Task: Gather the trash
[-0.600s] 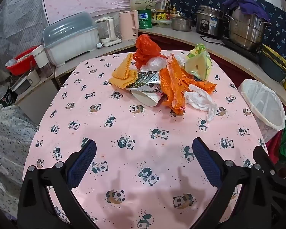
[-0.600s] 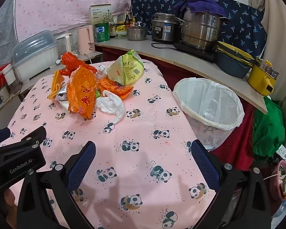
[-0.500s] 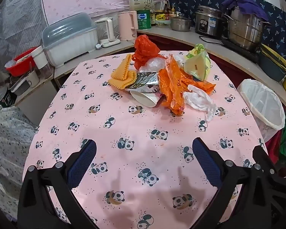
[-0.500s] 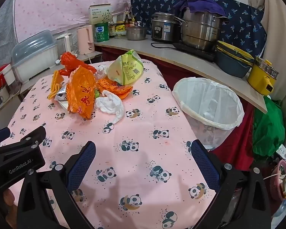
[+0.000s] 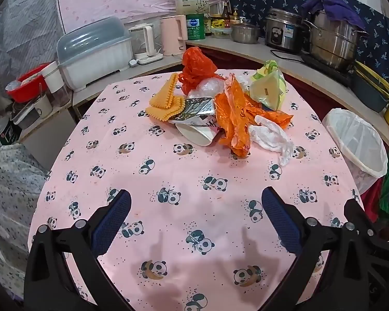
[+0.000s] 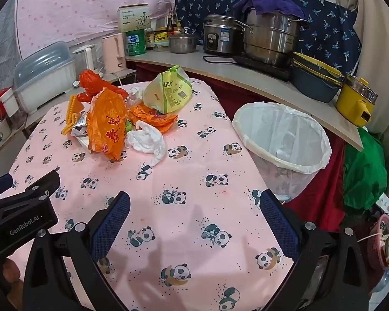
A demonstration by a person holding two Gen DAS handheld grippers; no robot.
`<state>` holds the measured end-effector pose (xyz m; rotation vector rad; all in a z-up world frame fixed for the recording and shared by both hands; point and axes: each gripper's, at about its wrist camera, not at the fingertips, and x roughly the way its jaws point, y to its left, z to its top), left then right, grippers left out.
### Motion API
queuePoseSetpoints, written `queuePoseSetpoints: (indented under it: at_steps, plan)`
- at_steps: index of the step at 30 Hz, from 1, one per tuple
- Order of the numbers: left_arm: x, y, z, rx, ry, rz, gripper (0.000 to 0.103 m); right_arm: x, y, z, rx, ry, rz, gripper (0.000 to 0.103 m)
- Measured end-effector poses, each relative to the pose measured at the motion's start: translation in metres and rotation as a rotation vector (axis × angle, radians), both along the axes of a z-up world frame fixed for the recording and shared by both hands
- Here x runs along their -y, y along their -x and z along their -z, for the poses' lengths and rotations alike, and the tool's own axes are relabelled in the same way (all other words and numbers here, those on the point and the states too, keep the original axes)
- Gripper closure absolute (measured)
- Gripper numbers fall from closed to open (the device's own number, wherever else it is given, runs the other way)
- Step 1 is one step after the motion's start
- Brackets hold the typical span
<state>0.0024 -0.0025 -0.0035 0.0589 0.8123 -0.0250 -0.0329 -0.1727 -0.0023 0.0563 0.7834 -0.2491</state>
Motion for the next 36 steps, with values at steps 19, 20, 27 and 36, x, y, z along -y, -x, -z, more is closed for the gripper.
queuePoseSetpoints:
  at_steps: [19, 20, 27, 36]
  plan:
    - [-0.0044, -0.0014, 0.003, -0.006, 0.0, -0.008, 0.007, -0.0039, -0.0008, 0.0011, -0.003, -0.003, -0.006, 0.007]
    - [-0.0047, -0.0013, 0.003, -0.004, -0.001, -0.008, 0.007, -0.0043, -0.0009, 0.0011, -0.003, -0.004, -0.005, 0.007]
    - [-0.0047, -0.0012, 0.0023, -0.003, -0.003, -0.007, 0.007, -0.0036, -0.0006, 0.0016, -0.004, -0.003, -0.005, 0.006]
    - [-0.0044, -0.0018, 0.002, -0.005, -0.002, -0.008, 0.007, -0.0033, -0.0009, 0.0016, -0.003, -0.006, 0.0, 0.006]
